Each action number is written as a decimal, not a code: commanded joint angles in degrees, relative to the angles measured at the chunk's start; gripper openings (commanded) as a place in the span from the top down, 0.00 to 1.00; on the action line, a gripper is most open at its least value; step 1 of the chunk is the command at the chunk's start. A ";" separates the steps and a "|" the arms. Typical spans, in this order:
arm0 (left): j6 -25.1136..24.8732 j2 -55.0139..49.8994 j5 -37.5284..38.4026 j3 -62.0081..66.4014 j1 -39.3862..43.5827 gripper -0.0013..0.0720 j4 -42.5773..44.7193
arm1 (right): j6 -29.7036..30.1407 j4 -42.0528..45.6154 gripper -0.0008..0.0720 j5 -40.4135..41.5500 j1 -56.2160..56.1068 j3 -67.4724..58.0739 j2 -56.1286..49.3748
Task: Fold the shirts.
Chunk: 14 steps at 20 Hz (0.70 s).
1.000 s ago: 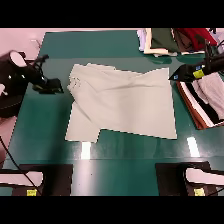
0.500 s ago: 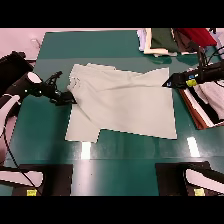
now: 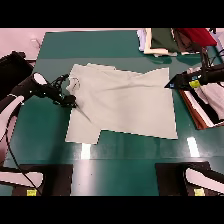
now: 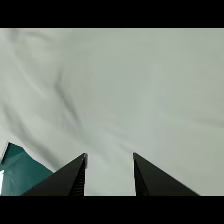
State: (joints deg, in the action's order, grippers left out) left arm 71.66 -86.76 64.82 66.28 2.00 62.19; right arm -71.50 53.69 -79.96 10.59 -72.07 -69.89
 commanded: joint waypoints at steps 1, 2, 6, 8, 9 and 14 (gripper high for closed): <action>1.33 5.81 1.14 0.00 0.09 0.95 3.10 | -0.02 1.25 0.52 -4.52 4.59 1.70 0.59; 2.01 8.35 1.99 0.00 0.09 0.95 4.20 | -0.04 3.06 0.52 -4.85 6.43 4.07 1.62; 2.01 16.44 7.85 0.00 0.09 0.95 4.68 | -0.70 14.29 0.45 -3.63 14.69 19.76 7.41; 2.05 18.38 8.66 -0.02 0.09 0.95 4.15 | -0.74 15.10 0.27 -4.09 20.11 27.69 8.22; 2.67 18.69 8.24 -0.04 0.11 0.95 3.89 | -0.76 14.82 0.28 -4.00 22.10 30.84 7.91; 3.52 18.67 7.04 -0.04 0.09 0.95 2.91 | -1.38 14.78 0.33 -1.36 21.24 40.26 4.46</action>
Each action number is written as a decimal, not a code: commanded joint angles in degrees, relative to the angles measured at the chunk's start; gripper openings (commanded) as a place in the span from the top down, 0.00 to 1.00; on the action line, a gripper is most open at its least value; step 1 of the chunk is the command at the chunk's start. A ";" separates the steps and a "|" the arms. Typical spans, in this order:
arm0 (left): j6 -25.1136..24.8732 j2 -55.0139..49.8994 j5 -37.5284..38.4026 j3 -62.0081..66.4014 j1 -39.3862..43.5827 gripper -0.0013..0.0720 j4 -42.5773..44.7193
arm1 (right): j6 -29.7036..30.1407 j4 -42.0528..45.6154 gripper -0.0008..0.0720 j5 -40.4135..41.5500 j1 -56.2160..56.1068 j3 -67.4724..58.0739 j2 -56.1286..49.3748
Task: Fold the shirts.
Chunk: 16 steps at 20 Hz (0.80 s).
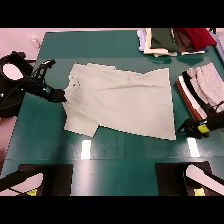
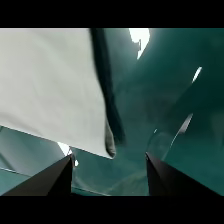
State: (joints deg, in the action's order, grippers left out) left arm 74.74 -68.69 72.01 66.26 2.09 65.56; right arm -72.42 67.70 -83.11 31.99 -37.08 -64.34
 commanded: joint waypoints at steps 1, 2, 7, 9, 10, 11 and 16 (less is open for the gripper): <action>0.44 0.59 0.02 -0.02 0.00 0.95 -0.46 | -0.61 0.15 0.43 2.69 -1.84 5.88 -1.44; 0.42 0.59 -0.02 -0.02 0.00 0.95 -0.46 | -0.61 -1.55 0.44 4.00 -3.72 6.23 -1.73; 0.42 0.61 -0.07 0.00 0.00 0.95 -0.44 | -0.63 -9.81 0.63 12.94 -10.27 5.99 0.85; 0.50 0.68 -0.09 0.00 0.00 0.95 -0.46 | -0.61 -9.60 0.83 14.84 -12.57 5.99 3.17; 1.14 0.85 -0.28 0.02 0.00 0.95 -0.44 | -0.61 -9.57 0.96 15.58 -13.64 5.99 4.63; 1.84 1.49 -0.94 0.04 0.00 0.95 -0.44 | -0.61 -9.70 0.96 16.13 -14.49 5.97 6.21; 3.34 12.22 -5.22 4.28 0.00 0.95 0.24 | -0.61 -9.68 0.96 16.17 -17.49 -5.49 17.40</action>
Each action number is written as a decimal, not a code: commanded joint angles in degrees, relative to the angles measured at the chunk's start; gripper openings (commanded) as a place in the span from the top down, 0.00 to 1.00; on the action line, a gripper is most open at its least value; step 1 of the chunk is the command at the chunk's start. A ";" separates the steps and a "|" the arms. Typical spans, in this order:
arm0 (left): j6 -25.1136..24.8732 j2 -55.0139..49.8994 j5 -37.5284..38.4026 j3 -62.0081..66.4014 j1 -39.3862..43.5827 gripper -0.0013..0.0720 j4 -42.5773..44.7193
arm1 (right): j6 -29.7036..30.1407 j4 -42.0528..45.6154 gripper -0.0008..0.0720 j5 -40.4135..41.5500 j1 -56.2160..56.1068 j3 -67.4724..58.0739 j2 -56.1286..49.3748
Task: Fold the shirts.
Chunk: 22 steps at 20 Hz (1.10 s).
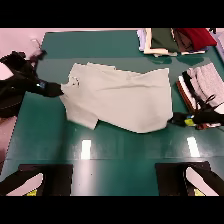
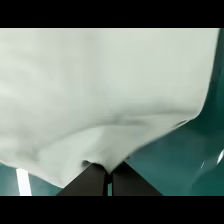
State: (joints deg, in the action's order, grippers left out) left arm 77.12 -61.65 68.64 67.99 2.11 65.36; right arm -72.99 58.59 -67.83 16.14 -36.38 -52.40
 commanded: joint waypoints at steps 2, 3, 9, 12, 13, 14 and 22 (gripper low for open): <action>2.51 10.51 -1.68 8.61 -0.02 0.95 0.44 | -0.07 -0.52 0.96 0.74 -1.66 -17.20 9.11; 2.54 12.90 -2.23 12.33 -0.02 0.95 0.44 | -0.09 -0.52 0.96 0.81 -1.66 -23.41 10.23; 7.21 20.04 -7.87 38.80 -0.02 0.95 1.22 | -1.81 6.51 0.96 -2.34 -1.64 -62.95 7.78; 11.43 19.98 -8.79 47.30 -0.02 0.95 3.85 | -3.58 11.72 0.96 -7.89 -1.66 -79.36 2.99; 11.45 19.87 -9.75 48.50 -0.02 0.95 4.55 | -4.00 12.20 0.96 -9.70 -1.64 -83.91 1.31; 11.45 19.87 -10.86 48.68 -0.02 0.95 4.96 | -4.94 12.13 0.96 -11.02 -1.64 -86.90 0.11; 12.04 3.37 5.07 38.75 -0.02 0.95 6.64 | -6.56 12.00 0.96 -14.56 -1.66 -70.88 -5.84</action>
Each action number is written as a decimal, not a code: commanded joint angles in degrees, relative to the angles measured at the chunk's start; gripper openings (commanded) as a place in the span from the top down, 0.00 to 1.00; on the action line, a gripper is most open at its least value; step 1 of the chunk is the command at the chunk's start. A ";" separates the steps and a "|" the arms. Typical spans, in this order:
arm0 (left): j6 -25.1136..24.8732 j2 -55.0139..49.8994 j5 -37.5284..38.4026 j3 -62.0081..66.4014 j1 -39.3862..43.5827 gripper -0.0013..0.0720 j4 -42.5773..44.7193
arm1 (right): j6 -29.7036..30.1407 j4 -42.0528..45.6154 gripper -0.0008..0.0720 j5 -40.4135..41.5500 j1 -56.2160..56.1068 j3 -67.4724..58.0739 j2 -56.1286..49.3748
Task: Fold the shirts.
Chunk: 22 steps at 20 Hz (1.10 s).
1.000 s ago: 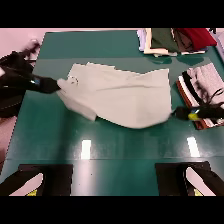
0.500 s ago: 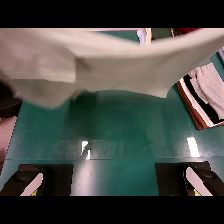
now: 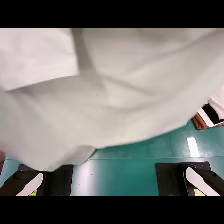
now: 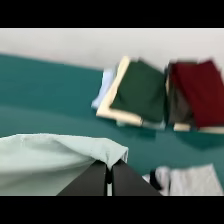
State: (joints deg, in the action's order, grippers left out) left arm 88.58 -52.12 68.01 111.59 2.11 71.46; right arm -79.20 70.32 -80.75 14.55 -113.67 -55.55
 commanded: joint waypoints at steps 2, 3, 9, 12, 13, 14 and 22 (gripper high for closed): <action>0.59 -12.04 5.46 -13.00 -0.02 0.95 0.52 | -0.02 0.26 0.96 -2.91 -0.07 11.30 -7.82; 0.57 -14.82 4.81 -17.05 -0.02 0.95 0.50 | 0.26 0.24 0.96 -2.97 -0.11 13.84 -10.78; -2.08 -32.46 -8.63 -27.54 -0.02 0.95 0.09 | 1.25 0.20 0.96 3.54 -3.48 24.52 -30.34; -2.05 -37.18 -14.86 -25.31 -0.02 0.95 -0.31 | 1.20 -0.37 0.96 6.82 -4.13 19.15 -38.01; -2.08 -37.68 -15.47 -24.48 -0.15 0.95 -0.31 | 1.20 -0.28 0.96 6.49 -4.17 16.76 -39.52; -2.23 -37.81 -14.78 -23.71 -0.33 0.95 -0.02 | 1.22 -0.22 0.96 5.75 -4.11 14.71 -40.35; -3.52 -37.70 2.62 -30.99 -1.09 0.95 0.48 | 2.80 6.19 0.96 2.14 -0.79 26.82 -33.31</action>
State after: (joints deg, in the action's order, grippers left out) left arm 85.19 -89.58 67.26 84.51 1.13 71.57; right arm -76.97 74.70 -78.67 12.62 -92.77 -91.02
